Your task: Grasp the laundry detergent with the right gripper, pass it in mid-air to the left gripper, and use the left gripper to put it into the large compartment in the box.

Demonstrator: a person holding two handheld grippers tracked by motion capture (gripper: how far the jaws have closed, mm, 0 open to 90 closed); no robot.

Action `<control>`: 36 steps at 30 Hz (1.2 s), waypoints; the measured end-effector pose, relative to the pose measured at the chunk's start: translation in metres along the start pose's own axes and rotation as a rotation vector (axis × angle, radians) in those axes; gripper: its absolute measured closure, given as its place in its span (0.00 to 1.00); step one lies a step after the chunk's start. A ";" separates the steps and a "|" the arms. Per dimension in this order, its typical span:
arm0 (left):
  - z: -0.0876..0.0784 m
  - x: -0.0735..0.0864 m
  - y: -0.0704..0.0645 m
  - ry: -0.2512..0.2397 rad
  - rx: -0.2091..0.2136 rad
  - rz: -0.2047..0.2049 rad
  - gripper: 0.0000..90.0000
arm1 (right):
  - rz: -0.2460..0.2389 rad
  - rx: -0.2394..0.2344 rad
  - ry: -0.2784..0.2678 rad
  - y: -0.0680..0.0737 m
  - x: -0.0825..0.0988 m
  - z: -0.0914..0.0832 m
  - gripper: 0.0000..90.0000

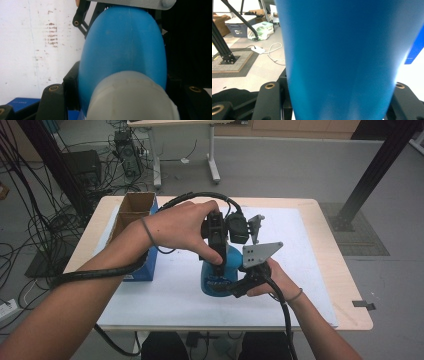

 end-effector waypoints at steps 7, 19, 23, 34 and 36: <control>-0.002 0.000 0.000 -0.002 -0.002 -0.002 0.41 | -0.002 -0.002 -0.001 0.000 -0.001 -0.001 0.46; -0.001 -0.002 0.001 -0.001 0.002 0.002 0.41 | -0.001 0.001 0.000 0.000 -0.001 -0.001 0.46; -0.001 -0.002 0.001 -0.004 -0.001 0.002 0.41 | -0.001 0.003 0.000 0.000 -0.001 -0.002 0.46; -0.002 -0.002 0.001 -0.005 -0.001 0.001 0.41 | -0.002 0.004 -0.002 0.000 -0.001 -0.003 0.47; -0.002 -0.002 0.001 -0.006 -0.001 0.002 0.41 | -0.002 0.003 -0.002 -0.001 -0.002 -0.003 0.47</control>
Point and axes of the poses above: each handheld gripper's, and its own axes: z roughly forward along the jaws, x roughly out of its underside, y roughly to its left, the point moved 1 cm from there along z, roughly forward along the jaws, and after that the axes turned 8 degrees about -x, right-handed, at the moved point
